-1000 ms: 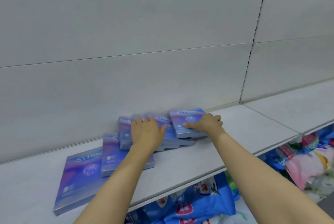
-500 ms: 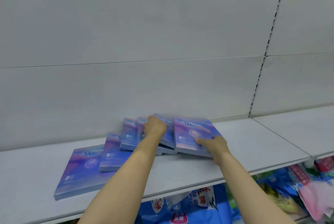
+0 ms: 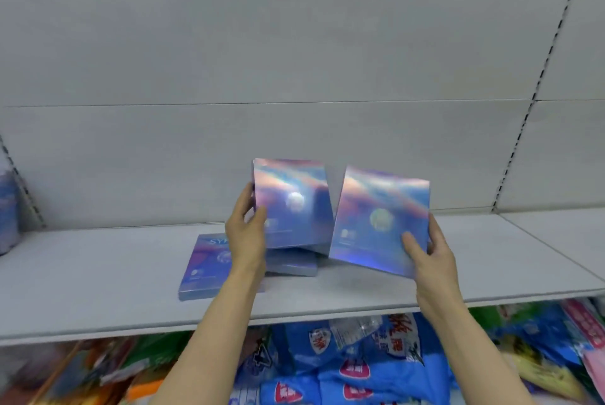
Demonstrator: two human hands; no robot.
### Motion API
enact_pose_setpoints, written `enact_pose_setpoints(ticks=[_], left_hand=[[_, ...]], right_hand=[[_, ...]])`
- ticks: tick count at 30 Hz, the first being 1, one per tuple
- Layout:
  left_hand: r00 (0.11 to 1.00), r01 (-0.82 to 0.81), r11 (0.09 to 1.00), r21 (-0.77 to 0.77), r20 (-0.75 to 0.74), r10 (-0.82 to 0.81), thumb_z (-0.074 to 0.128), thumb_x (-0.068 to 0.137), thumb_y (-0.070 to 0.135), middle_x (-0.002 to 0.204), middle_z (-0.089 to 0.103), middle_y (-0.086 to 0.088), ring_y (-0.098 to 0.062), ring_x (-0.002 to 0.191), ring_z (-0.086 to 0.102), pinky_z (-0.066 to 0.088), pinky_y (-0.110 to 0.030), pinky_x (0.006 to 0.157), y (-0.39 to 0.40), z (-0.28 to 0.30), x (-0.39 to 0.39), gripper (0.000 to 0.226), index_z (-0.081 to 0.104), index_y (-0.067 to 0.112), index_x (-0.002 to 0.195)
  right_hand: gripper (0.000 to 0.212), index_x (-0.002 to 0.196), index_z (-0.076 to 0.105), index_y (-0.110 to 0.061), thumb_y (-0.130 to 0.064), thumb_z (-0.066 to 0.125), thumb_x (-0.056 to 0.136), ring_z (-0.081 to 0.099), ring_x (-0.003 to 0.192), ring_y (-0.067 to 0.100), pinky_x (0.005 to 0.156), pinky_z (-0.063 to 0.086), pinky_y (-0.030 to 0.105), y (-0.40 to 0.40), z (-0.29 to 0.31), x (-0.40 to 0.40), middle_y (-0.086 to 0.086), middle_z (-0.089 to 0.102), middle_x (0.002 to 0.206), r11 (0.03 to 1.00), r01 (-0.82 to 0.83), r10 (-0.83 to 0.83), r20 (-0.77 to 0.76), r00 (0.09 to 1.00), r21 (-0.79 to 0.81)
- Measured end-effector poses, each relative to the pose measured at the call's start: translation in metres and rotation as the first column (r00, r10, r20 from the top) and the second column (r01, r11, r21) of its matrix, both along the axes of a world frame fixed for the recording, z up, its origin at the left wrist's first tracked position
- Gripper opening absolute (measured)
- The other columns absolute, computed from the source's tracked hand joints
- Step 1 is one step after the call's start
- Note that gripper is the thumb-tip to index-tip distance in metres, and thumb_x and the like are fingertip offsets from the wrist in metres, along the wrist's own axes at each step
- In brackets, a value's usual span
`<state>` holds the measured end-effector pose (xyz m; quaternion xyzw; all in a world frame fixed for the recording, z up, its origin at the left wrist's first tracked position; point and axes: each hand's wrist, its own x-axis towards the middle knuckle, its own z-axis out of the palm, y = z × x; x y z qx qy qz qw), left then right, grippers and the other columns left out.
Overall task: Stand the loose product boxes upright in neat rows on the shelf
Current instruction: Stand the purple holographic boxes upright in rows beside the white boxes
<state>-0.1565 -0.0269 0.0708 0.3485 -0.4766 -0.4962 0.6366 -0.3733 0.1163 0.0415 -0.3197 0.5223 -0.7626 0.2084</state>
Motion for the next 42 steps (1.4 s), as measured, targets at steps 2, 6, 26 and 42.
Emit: enact_pose_setpoints(ticks=[2, 6, 26, 42], left_hand=[[1.0, -0.001, 1.0, 0.0, -0.021, 0.001, 0.056, 0.094, -0.001, 0.124, 0.066, 0.014, 0.01, 0.108, 0.06, 0.049, -0.016, 0.096, 0.005, -0.004, 0.032, 0.047, 0.059, 0.023, 0.135], [0.999, 0.002, 1.0, 0.025, -0.045, -0.001, 0.055, 0.093, -0.003, 0.123, 0.069, 0.01, -0.012, 0.117, 0.063, 0.052, -0.038, 0.098, 0.013, -0.011, 0.101, 0.048, 0.062, 0.025, 0.131], [0.98, -0.08, 0.995, 0.06, -0.178, 0.09, 0.048, 0.095, -0.009, 0.097, 0.076, 0.014, -0.008, 0.088, 0.071, 0.058, -0.023, 0.068, 0.044, -0.029, 0.423, 0.045, 0.061, 0.021, 0.126], [0.933, -0.293, 0.95, 0.111, -0.185, 0.309, 0.053, 0.094, -0.005, 0.129, 0.067, 0.0, -0.024, 0.123, 0.06, 0.05, -0.046, 0.102, -0.058, -0.059, 0.584, 0.049, 0.058, 0.016, 0.138]], right_hand=[[0.055, 0.144, 0.043, -0.03, -0.004, 0.054, 0.097, 0.053, 0.125, 0.009, 0.094, 0.049, 0.019, 0.004, 0.007, 0.026, -0.009, 0.055, 0.139, 0.999, -0.001, -0.001, -0.028, 1.0, -0.052], [0.053, 0.136, 0.049, -0.045, -0.01, 0.056, 0.097, 0.05, 0.13, 0.013, 0.105, 0.044, 0.039, 0.004, 0.009, 0.086, -0.011, 0.054, 0.139, 0.996, -0.013, 0.007, -0.075, 0.997, -0.084], [0.054, 0.139, 0.049, -0.034, -0.002, 0.054, 0.096, 0.054, 0.116, -0.007, 0.088, 0.047, 0.009, -0.011, 0.006, 0.389, -0.028, 0.056, 0.127, 0.981, -0.137, 0.138, -0.002, 0.99, -0.139], [0.055, 0.137, 0.051, -0.04, -0.003, 0.056, 0.096, 0.064, 0.107, 0.018, 0.097, 0.051, 0.037, -0.16, -0.021, 0.506, 0.013, 0.066, 0.118, 0.94, -0.33, 0.329, -0.028, 0.944, -0.083]])
